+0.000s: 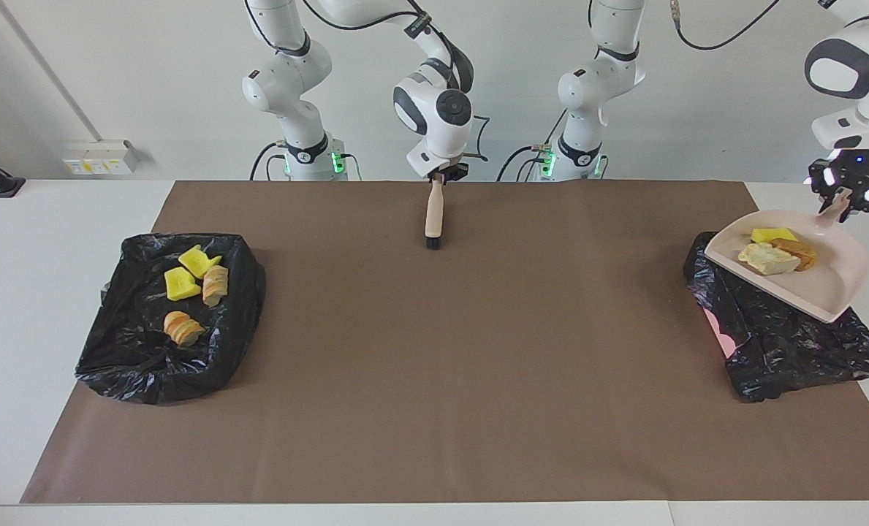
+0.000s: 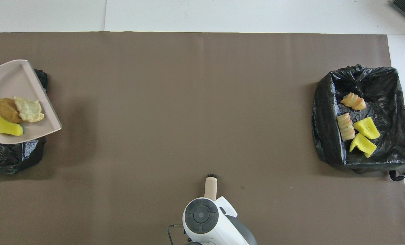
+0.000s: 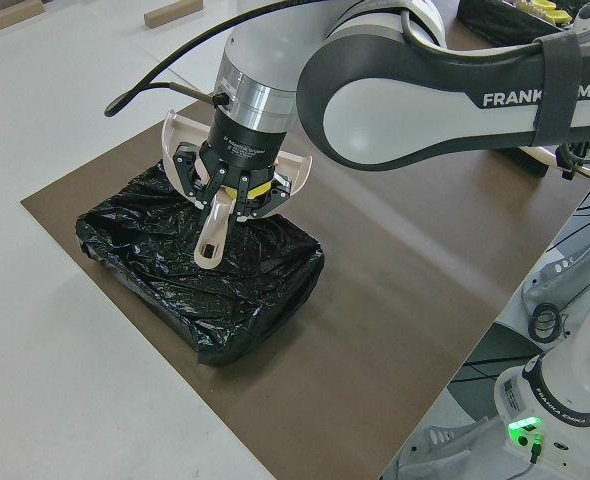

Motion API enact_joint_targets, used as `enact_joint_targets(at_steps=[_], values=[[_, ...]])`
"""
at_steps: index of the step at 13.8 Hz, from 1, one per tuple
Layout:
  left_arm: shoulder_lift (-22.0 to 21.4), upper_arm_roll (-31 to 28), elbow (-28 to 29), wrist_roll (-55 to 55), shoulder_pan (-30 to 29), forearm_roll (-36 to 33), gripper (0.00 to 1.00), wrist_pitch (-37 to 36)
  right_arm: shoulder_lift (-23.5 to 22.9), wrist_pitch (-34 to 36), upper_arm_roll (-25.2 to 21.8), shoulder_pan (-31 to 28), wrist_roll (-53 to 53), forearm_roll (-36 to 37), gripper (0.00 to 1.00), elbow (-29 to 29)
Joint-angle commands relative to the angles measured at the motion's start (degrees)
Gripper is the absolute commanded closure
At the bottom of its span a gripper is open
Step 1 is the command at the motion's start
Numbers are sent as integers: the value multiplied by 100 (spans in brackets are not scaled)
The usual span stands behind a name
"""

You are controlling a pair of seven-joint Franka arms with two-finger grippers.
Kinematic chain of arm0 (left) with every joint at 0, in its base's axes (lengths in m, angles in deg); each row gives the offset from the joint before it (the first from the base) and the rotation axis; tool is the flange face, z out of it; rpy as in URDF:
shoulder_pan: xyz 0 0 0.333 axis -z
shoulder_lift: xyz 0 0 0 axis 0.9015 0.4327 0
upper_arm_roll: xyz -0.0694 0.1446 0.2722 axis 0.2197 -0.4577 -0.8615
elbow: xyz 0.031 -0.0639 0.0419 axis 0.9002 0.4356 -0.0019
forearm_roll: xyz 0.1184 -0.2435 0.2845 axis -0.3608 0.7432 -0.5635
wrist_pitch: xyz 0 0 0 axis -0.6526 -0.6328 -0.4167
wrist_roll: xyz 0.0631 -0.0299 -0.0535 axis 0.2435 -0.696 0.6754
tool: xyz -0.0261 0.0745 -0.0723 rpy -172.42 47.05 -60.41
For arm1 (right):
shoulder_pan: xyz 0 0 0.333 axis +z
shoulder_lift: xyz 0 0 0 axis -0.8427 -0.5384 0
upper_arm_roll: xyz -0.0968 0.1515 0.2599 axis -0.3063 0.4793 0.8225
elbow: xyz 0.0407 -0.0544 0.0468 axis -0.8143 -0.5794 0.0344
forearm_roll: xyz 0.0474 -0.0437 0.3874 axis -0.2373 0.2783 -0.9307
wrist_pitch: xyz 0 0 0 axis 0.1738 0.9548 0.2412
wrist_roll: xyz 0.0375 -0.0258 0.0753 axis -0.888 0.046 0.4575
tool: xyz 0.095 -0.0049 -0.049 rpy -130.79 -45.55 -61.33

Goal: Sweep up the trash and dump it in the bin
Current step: 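Tip the dustpan over the black bag with the left gripper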

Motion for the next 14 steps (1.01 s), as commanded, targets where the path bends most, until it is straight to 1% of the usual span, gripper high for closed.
enact_joint_targets(at_steps=[1,2,4,6,8,11,12,14], values=[[322,35,-480,24,27,-977,100,17,126,-132,-3,19,50,116,12,-105],[366,44,-498,41,71,-1418,100,43,83,-123,-12,10,50,291,0,-44],[445,35,-481,24,81,-1790,100,61,47,-141,-12,-77,111,617,0,88],[567,44,-454,24,89,-2412,100,87,65,-158,-38,-305,217,749,0,307],[639,44,-402,15,81,-2845,100,140,196,-89,-65,-769,392,1275,0,544],[516,44,-200,-46,203,-3327,100,70,328,-97,-91,-1508,1059,1348,0,878],[507,53,-199,-46,221,-3599,100,9,328,-97,-82,-1771,1209,1513,0,1071],[489,53,-199,-46,388,-3795,100,-167,311,-88,-74,-2054,1359,1874,0,1353]])
